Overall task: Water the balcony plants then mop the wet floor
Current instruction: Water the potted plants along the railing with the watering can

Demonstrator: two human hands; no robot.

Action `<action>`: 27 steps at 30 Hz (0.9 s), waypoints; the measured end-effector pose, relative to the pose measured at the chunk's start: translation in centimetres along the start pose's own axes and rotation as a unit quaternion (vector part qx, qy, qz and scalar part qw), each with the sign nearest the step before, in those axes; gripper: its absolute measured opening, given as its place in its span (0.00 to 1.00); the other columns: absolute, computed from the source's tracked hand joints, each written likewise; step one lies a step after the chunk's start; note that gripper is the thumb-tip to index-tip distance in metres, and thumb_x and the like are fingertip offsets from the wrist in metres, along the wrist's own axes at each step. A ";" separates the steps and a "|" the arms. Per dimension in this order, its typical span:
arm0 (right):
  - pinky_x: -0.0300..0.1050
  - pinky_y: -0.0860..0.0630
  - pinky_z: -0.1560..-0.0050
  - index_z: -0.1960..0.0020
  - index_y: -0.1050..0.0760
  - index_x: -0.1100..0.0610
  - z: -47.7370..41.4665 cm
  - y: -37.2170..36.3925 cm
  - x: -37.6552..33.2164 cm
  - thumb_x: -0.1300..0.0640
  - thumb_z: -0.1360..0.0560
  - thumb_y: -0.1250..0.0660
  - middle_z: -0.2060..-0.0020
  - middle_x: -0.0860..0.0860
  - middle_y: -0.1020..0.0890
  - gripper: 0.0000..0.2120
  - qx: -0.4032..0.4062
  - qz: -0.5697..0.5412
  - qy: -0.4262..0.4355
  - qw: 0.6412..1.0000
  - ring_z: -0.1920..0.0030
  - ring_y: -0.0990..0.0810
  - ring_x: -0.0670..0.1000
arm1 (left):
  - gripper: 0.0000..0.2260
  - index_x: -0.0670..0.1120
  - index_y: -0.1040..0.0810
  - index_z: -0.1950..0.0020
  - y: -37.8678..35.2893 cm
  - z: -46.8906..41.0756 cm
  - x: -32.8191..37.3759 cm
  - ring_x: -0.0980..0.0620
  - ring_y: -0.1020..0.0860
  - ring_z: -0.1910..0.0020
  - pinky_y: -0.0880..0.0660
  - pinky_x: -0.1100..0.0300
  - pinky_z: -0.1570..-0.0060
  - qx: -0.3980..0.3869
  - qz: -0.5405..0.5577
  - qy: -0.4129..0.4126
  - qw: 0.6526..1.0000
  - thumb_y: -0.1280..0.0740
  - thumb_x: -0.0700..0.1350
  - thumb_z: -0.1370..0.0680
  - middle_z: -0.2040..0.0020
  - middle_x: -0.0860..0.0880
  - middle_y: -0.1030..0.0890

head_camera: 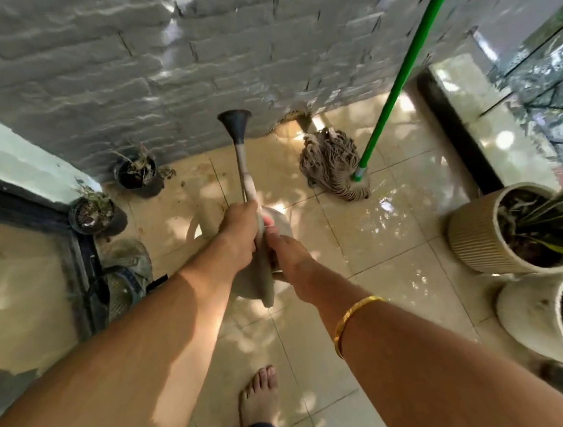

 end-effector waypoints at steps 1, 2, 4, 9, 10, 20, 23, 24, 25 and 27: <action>0.60 0.25 0.26 0.30 0.21 0.55 1.9 1.1 -1.3 0.37 0.12 0.48 0.34 0.58 0.17 0.28 0.001 -0.003 0.005 1.000 0.33 0.20 0.59 | 0.13 0.43 0.20 0.54 -0.8 1.9 1.6 0.38 0.16 0.62 0.20 0.39 0.51 -0.009 0.005 -0.001 1.000 0.38 0.51 0.22 0.66 0.43 0.17; 0.60 0.26 0.25 0.29 0.21 0.54 3.1 1.6 -2.0 0.36 0.13 0.48 0.33 0.57 0.18 0.29 -0.001 -0.004 0.014 1.000 0.32 0.21 0.58 | 0.12 0.43 0.22 0.52 -1.2 3.3 2.6 0.39 0.16 0.62 0.21 0.38 0.50 -0.017 0.015 -0.002 1.000 0.38 0.51 0.21 0.64 0.43 0.18; 0.59 0.27 0.25 0.28 0.20 0.52 7.6 4.3 -5.1 0.34 0.13 0.48 0.32 0.55 0.18 0.29 0.016 -0.010 0.037 0.999 0.32 0.22 0.56 | 0.12 0.45 0.24 0.50 -2.9 8.1 6.4 0.42 0.17 0.62 0.21 0.41 0.50 -0.036 0.009 -0.015 0.999 0.38 0.52 0.19 0.63 0.45 0.18; 0.58 0.19 0.33 0.42 0.18 0.40 20.0 11.5 -12.8 0.31 0.16 0.46 0.36 0.55 0.15 0.21 0.045 -0.027 0.119 0.991 0.38 0.17 0.56 | 0.14 0.43 0.25 0.45 -7.9 20.7 15.5 0.39 0.14 0.62 0.18 0.42 0.53 -0.095 0.005 -0.062 0.994 0.39 0.54 0.17 0.62 0.43 0.18; 0.53 0.15 0.41 0.40 0.18 0.41 22.6 13.0 -13.9 0.34 0.14 0.46 0.39 0.55 0.15 0.20 0.048 -0.045 0.136 0.989 0.42 0.16 0.56 | 0.15 0.41 0.26 0.45 -9.0 23.5 17.0 0.38 0.14 0.61 0.18 0.44 0.55 -0.111 -0.002 -0.067 0.992 0.39 0.54 0.16 0.62 0.42 0.18; 0.51 0.19 0.64 0.44 0.16 0.61 50.4 28.4 -19.4 0.38 0.14 0.39 0.67 0.57 0.18 0.27 0.149 -0.128 0.294 0.935 0.69 0.19 0.56 | 0.13 0.43 0.29 0.43 -21.8 51.7 26.4 0.35 0.15 0.53 0.20 0.37 0.49 -0.252 -0.052 -0.177 0.950 0.39 0.54 0.16 0.56 0.35 0.18; 0.49 0.21 0.67 0.55 0.20 0.68 58.7 33.2 -18.0 0.41 0.13 0.39 0.70 0.61 0.20 0.30 0.209 -0.146 0.316 0.914 0.75 0.21 0.56 | 0.10 0.43 0.30 0.46 -26.0 60.6 26.0 0.39 0.17 0.62 0.18 0.41 0.58 -0.269 -0.043 -0.188 0.944 0.38 0.51 0.16 0.69 0.42 0.19; 0.48 0.21 0.68 0.58 0.20 0.64 62.2 35.0 -17.0 0.41 0.13 0.40 0.70 0.61 0.20 0.29 0.232 -0.139 0.323 0.907 0.75 0.21 0.56 | 0.10 0.43 0.30 0.46 -27.8 64.1 25.4 0.39 0.17 0.61 0.18 0.40 0.57 -0.283 -0.045 -0.191 0.939 0.38 0.50 0.16 0.70 0.43 0.20; 0.45 0.22 0.71 0.60 0.20 0.62 65.2 36.1 -15.9 0.40 0.13 0.40 0.71 0.60 0.19 0.29 0.249 -0.139 0.327 0.901 0.76 0.21 0.56 | 0.10 0.43 0.30 0.46 -28.8 67.1 24.6 0.39 0.17 0.61 0.19 0.39 0.55 -0.296 -0.047 -0.191 0.935 0.37 0.49 0.16 0.71 0.43 0.20; 0.42 0.23 0.74 0.62 0.20 0.63 71.6 38.9 -12.5 0.38 0.14 0.40 0.72 0.61 0.18 0.32 0.289 -0.142 0.331 0.887 0.76 0.20 0.55 | 0.10 0.42 0.30 0.47 -31.5 74.0 22.0 0.40 0.18 0.62 0.18 0.40 0.56 -0.330 -0.063 -0.194 0.921 0.37 0.49 0.16 0.71 0.43 0.20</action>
Point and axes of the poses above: each hand's wrist, its own z-axis away from the middle knuckle, its own y-axis out of the back of the hand, x = y × z, the point moved 4 cm from there along -z, towards the middle knuckle
